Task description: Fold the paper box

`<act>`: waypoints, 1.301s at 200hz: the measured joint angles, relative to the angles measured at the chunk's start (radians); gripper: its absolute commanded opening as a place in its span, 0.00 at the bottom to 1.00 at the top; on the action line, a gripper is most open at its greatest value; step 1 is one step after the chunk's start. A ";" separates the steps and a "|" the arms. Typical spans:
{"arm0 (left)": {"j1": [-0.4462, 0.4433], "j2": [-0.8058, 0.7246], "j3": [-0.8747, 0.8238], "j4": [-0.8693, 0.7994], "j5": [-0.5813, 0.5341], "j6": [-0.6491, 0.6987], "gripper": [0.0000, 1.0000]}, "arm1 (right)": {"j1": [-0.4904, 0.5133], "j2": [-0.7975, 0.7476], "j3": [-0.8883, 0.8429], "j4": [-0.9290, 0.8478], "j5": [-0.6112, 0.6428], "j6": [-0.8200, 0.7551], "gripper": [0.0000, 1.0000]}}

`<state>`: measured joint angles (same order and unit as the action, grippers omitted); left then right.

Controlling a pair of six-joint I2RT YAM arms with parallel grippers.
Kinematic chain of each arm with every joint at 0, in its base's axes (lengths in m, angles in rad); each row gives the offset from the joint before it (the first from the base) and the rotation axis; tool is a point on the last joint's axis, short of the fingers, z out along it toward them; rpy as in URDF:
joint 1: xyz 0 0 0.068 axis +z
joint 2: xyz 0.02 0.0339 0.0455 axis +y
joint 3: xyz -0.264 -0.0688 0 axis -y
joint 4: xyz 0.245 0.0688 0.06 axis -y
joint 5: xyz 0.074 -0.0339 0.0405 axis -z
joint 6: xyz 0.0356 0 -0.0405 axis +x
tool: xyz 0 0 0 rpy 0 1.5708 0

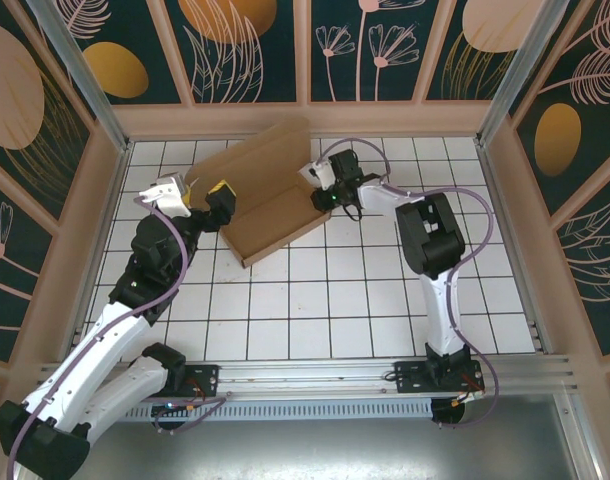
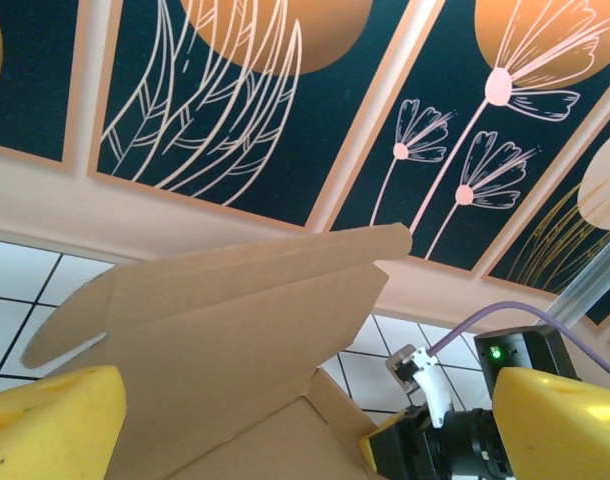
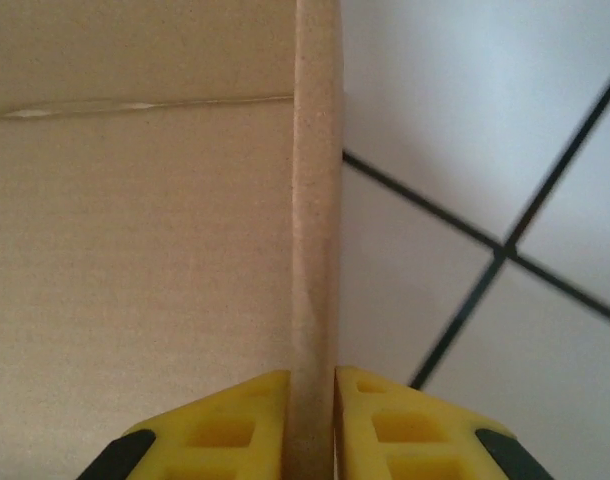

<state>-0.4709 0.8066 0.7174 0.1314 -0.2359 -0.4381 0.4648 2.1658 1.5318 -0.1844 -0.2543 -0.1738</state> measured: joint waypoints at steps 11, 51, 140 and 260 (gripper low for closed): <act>-0.007 -0.002 0.000 0.000 0.000 0.000 0.95 | 0.000 -0.036 -0.045 -0.013 0.003 0.002 0.30; -0.027 -0.008 -0.009 0.009 0.000 0.001 0.95 | -0.001 -0.057 -0.011 -0.185 -0.005 -0.004 0.38; -0.047 -0.050 -0.013 0.016 -0.021 0.024 0.97 | 0.011 0.054 0.265 -0.537 0.013 -0.001 0.37; -0.066 -0.072 -0.028 0.025 -0.046 0.039 0.98 | 0.077 0.109 0.324 -0.682 0.229 0.023 0.17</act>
<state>-0.5369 0.7345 0.6895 0.1562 -0.2821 -0.3996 0.5419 2.2745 1.8557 -0.8661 -0.0254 -0.1505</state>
